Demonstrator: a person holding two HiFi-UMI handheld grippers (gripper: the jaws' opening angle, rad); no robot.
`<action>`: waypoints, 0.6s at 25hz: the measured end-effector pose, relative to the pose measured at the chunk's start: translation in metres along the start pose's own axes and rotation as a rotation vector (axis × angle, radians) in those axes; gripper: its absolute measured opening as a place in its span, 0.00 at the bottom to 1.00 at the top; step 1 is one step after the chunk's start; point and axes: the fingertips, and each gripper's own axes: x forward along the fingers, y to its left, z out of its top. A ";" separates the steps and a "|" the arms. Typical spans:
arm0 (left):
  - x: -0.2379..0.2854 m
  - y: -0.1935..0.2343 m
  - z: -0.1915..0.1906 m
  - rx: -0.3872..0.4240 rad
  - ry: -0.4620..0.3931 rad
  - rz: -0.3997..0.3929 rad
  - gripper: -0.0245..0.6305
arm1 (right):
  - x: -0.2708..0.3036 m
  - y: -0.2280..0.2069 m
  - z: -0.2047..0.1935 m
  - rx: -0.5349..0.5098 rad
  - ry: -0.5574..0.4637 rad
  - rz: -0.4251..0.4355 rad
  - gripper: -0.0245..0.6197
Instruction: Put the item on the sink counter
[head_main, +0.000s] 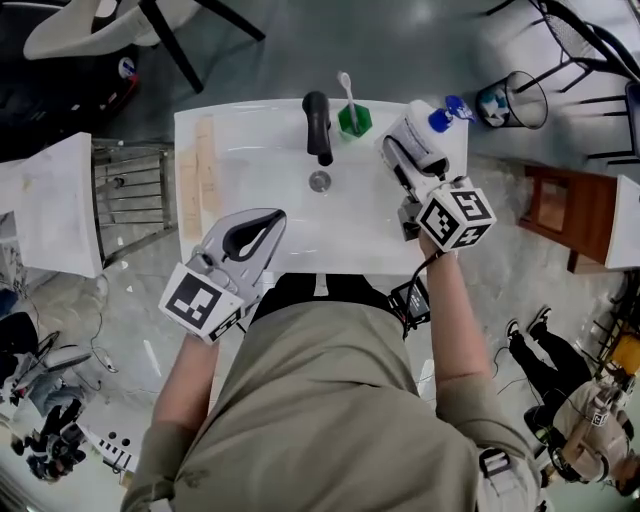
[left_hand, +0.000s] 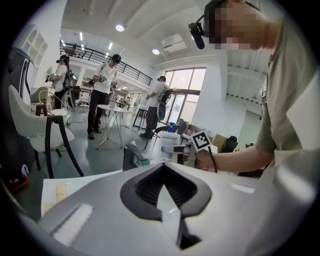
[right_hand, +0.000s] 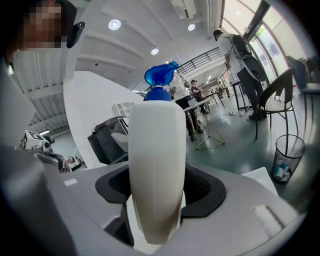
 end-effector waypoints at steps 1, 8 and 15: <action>0.001 -0.001 -0.001 0.000 0.004 -0.001 0.05 | 0.002 -0.004 -0.002 -0.005 -0.001 -0.011 0.47; 0.002 -0.003 -0.009 -0.007 0.035 0.004 0.05 | 0.021 -0.027 -0.014 -0.073 0.004 -0.064 0.47; 0.003 -0.003 -0.020 -0.020 0.065 0.010 0.05 | 0.040 -0.046 -0.027 -0.147 0.020 -0.110 0.47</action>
